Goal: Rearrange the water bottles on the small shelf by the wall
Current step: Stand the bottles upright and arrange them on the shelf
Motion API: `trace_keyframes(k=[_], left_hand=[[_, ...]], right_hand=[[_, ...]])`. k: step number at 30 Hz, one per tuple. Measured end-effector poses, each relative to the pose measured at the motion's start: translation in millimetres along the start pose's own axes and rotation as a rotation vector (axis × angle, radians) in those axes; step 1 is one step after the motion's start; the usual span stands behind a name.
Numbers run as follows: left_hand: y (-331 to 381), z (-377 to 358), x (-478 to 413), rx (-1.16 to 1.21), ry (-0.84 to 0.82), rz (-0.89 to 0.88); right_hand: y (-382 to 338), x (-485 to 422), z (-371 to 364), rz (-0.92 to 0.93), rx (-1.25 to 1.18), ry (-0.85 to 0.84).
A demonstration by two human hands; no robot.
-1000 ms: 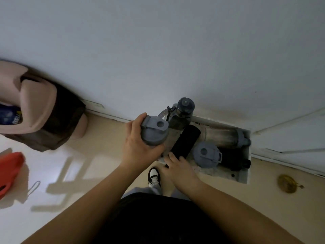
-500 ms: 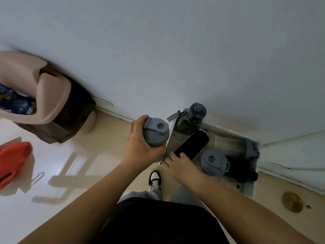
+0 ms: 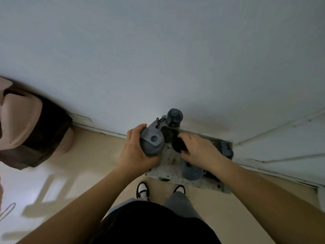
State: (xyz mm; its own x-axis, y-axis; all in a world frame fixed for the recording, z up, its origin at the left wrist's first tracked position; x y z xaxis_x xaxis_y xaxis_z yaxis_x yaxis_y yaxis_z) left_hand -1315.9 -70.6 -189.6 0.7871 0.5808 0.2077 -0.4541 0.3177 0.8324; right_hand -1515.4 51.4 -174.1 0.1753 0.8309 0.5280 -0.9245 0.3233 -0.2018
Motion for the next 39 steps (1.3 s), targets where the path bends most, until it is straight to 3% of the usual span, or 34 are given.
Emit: trace_keyframes(k=[4,8,12,18,22,27,31,39], left_hand=[[-2.3,-18.9,-15.2,-0.100,-0.139,-0.008],[-8.6,-31.2,-30.3,-0.272,-0.265,-0.043],[-15.6,-34.5,-36.0,-0.486,-0.248,0.027],[-5.6,-44.4,-23.2,-0.546,-0.170,0.078],[-0.8,-47.4,-22.8,-0.495,-0.113,0.107],[4.4,-39.4,-30.0,-0.361,-0.191,0.014],[4.1,-35.1,-30.1,-0.434,-0.217,0.081],[1.9,-26.3,-39.5,-0.412,-0.312,0.035]], right_hand=[[32.8,-0.1,3.4,-0.035,-0.176,0.058],[51.7,-7.8,1.3,-0.061,-0.513,0.103],[54.9,-23.1,5.8,-0.067,-0.777,0.086],[51.7,-34.3,11.7,-0.155,-0.834,0.188],[53.3,-36.7,15.3,-0.109,-0.768,0.099],[49.0,-37.7,17.0,-0.075,-0.685,0.043],[51.4,-40.5,13.2,-0.125,-0.766,0.077],[46.8,-44.8,4.0,-0.200,-0.840,0.096]])
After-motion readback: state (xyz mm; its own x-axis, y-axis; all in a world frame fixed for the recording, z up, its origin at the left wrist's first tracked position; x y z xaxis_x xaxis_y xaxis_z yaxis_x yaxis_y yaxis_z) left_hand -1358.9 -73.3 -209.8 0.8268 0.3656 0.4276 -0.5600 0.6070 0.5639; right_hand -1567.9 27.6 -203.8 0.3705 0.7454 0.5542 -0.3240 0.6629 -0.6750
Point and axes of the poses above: each hand's wrist, its own x-axis away from the middle knuckle, its own z-axis out of the back of the hand, y = z × x, the point moved 2 cm from there along -x, towards the middle knuckle, and after that the axes turned 13 degrees about -y, right-handed, at the moved point
